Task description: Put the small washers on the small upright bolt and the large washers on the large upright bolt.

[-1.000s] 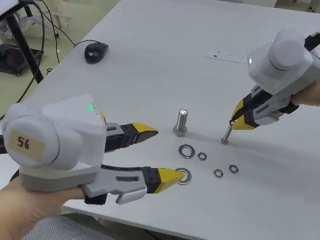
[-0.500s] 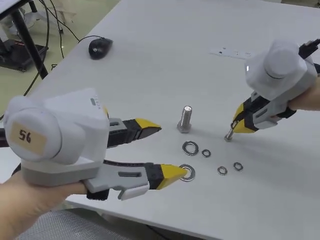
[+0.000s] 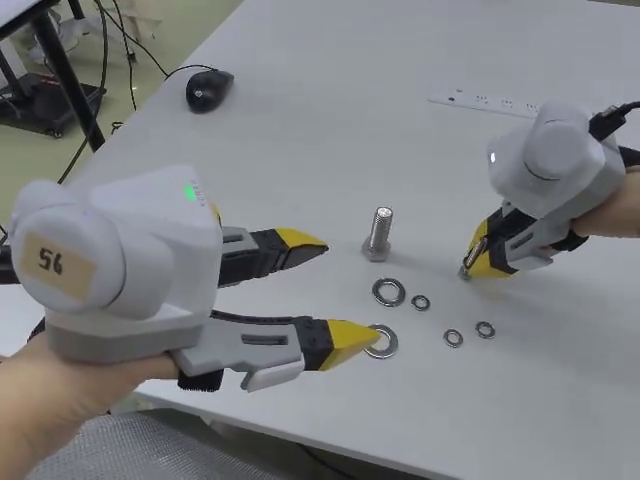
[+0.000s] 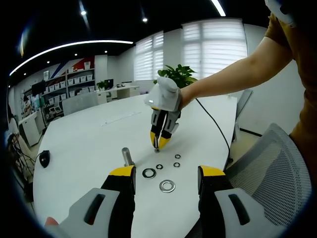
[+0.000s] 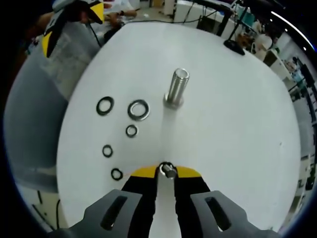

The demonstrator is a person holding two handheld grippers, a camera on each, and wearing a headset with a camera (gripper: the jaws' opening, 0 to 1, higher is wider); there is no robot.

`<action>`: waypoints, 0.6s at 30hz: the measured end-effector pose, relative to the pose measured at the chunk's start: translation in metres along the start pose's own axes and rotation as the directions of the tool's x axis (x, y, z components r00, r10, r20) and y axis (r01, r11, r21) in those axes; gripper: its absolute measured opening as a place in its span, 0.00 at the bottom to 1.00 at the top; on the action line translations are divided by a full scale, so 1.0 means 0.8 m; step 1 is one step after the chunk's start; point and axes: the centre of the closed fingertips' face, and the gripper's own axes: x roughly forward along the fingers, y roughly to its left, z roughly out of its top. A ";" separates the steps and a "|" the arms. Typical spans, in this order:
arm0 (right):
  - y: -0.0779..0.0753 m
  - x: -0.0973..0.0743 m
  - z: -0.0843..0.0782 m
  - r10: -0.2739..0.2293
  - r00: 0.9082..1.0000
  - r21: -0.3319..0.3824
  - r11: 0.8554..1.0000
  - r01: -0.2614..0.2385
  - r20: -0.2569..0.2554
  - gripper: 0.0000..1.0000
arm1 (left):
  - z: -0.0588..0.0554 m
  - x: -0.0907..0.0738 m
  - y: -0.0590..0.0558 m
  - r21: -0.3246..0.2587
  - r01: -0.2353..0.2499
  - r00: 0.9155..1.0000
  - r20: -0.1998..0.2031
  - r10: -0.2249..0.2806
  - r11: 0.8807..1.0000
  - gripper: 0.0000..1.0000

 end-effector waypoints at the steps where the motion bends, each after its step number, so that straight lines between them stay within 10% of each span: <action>1: 0.001 0.000 0.000 0.000 1.000 0.001 1.000 0.000 0.001 0.13 | 0.000 0.000 0.000 0.001 0.000 1.000 -0.002 0.000 1.000 0.49; 18: 0.015 -0.030 -0.011 -0.042 0.997 0.072 0.997 0.037 0.068 0.18 | 0.007 -0.005 -0.009 0.014 -0.007 1.000 0.006 0.006 1.000 0.49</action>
